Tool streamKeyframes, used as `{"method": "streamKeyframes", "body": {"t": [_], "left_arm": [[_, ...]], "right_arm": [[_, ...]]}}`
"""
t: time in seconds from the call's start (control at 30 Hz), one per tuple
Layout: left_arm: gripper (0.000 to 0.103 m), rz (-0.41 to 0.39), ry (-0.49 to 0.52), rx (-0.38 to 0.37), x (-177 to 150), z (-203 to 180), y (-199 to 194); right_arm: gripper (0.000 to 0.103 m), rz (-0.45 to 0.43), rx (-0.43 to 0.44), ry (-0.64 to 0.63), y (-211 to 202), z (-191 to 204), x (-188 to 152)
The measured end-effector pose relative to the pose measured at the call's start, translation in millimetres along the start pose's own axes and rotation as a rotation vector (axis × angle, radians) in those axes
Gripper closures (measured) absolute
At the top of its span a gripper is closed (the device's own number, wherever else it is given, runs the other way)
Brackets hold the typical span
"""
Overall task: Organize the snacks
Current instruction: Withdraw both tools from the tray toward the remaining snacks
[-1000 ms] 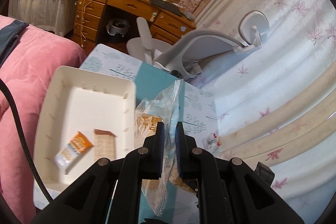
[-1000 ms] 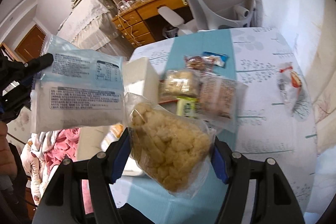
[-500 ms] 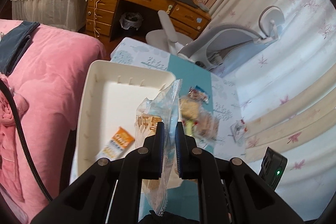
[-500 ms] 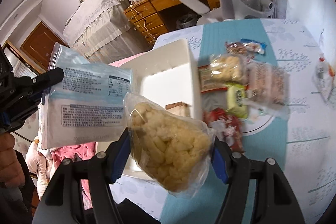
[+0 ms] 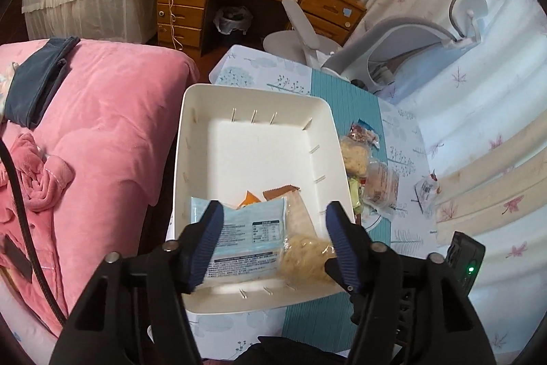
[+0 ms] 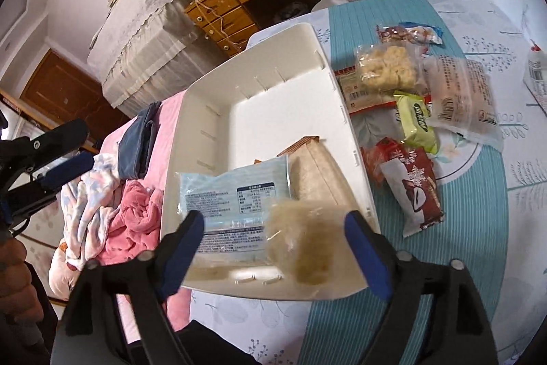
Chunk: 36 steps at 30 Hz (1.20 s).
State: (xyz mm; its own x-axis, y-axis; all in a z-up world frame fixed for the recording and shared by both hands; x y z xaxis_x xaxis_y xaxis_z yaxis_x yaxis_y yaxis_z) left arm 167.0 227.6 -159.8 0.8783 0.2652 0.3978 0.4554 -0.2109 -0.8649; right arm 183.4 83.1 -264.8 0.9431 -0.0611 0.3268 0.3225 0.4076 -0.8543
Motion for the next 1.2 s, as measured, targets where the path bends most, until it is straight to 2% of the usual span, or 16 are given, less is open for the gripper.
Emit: {"method": "streamKeyframes", "body": {"t": [0.23,0.47,0.97,1.2], "left_arm": [[0.032,0.017,0.032,-0.028,-6.4,-21.1,1.7],[0.027,0.023,0.068,-0.06,-7.1,-55.7,6.1],[0.026,0.087,0.118,-0.086,-36.0,-152.5,33.5],[0.023,0.115,0.124,-0.069,-48.4,-191.2,52.2]], "right_arm": [[0.015,-0.018,-0.037,0.026,-14.0,-13.0,-1.6],[0.014,-0.049,-0.075,0.05,-39.1,-36.6,2.0],[0.014,-0.082,-0.169,0.085,-102.0,-118.0,6.6],[0.014,-0.102,-0.256,0.076,-128.1,-162.5,11.6]]}}
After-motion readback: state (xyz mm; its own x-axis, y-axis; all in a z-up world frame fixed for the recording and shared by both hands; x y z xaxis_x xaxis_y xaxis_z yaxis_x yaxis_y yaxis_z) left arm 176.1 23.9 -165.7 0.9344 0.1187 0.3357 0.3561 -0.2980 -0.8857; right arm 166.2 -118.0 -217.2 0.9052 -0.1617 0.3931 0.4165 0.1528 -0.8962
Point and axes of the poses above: each gripper's, at about its wrist camera, not at the fingertips, and y roughly the way its jaws point, z to its left, x to its top, the point moved 10 cm from there along y, roughly the way its jaws point, and after that the axes turned 1 degree about z, right-handed, at the moved point
